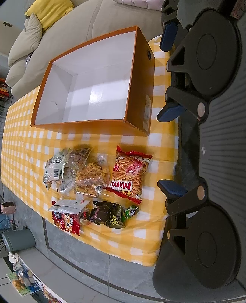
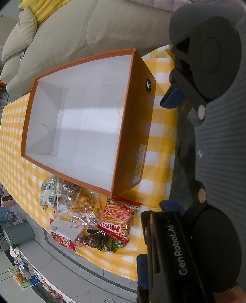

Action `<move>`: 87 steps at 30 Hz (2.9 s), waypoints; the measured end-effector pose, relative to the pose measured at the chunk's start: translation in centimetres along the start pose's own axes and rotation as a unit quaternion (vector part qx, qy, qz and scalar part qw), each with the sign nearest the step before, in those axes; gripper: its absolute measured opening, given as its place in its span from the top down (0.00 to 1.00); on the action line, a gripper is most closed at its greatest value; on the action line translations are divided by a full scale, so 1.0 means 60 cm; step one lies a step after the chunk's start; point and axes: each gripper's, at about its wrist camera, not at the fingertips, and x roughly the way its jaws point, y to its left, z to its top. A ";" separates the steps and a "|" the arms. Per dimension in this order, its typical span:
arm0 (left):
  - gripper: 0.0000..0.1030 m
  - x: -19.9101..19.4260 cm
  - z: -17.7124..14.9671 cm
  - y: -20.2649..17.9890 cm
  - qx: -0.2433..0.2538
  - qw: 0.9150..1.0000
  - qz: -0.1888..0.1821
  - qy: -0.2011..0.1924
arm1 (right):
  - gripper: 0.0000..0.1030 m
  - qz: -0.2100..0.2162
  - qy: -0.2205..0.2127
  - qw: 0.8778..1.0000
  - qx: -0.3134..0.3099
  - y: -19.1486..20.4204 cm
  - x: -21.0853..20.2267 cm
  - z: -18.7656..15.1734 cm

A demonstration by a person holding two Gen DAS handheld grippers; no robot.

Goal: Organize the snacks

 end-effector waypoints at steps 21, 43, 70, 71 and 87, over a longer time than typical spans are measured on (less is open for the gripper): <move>0.21 0.001 -0.002 0.000 0.001 1.000 0.003 0.003 | 0.03 -0.002 0.003 1.000 -0.006 0.001 0.000 -0.001; 0.21 -0.030 0.011 0.037 0.016 0.999 -0.027 -0.040 | 0.04 0.031 -0.073 0.996 -0.048 0.040 -0.030 -0.003; 0.20 0.084 0.038 0.295 -0.162 0.985 -0.059 -0.027 | 0.42 0.084 -0.117 0.932 -0.333 0.190 0.083 0.044; 0.20 0.086 0.037 0.299 -0.167 0.984 -0.056 -0.026 | 0.45 0.090 -0.093 0.924 -0.359 0.195 0.095 0.058; 0.20 0.099 0.028 0.324 -0.200 0.978 -0.062 -0.004 | 0.20 0.105 0.060 0.769 -0.628 0.264 0.187 0.123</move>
